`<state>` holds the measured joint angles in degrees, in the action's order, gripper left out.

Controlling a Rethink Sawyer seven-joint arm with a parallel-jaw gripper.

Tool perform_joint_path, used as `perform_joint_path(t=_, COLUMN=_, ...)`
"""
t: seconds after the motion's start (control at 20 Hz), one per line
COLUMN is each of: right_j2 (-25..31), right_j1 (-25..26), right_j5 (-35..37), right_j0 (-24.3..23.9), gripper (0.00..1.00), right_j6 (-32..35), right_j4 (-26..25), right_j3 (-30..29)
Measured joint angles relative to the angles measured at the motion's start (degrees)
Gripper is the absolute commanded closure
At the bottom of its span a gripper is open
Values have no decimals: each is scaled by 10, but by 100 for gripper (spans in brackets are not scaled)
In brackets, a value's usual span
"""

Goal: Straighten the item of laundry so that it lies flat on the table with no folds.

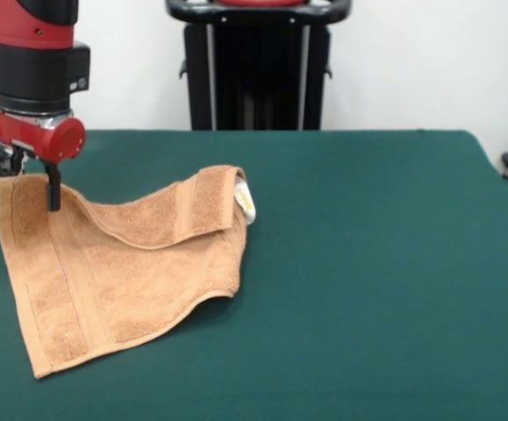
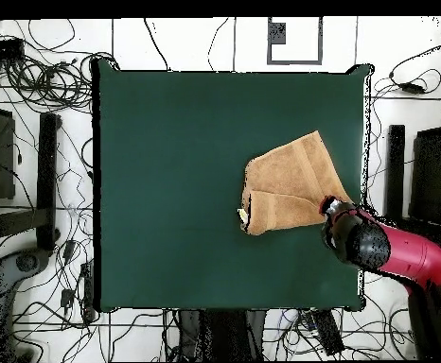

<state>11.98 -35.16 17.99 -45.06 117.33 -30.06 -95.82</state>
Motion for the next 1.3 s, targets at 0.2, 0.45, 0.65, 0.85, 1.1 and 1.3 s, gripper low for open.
perform_joint_path(t=0.2, right_j2=0, right_j1=-12, right_j5=49, right_j0=4, gripper=0, right_j6=0, right_j4=0, right_j3=0)
perform_joint_path(t=0.45, right_j2=0, right_j1=-27, right_j5=108, right_j0=11, gripper=0, right_j6=0, right_j4=0, right_j3=2)
perform_joint_path(t=0.65, right_j2=0, right_j1=-47, right_j5=169, right_j0=19, gripper=0, right_j6=0, right_j4=0, right_j3=3)
perform_joint_path(t=0.85, right_j2=0, right_j1=-64, right_j5=209, right_j0=28, gripper=0, right_j6=0, right_j4=0, right_j3=7)
perform_joint_path(t=1.1, right_j2=0, right_j1=-75, right_j5=221, right_j0=37, gripper=0, right_j6=0, right_j4=0, right_j3=12)
perform_joint_path(t=1.3, right_j2=0, right_j1=-74, right_j5=221, right_j0=41, gripper=0, right_j6=0, right_j4=0, right_j3=15)
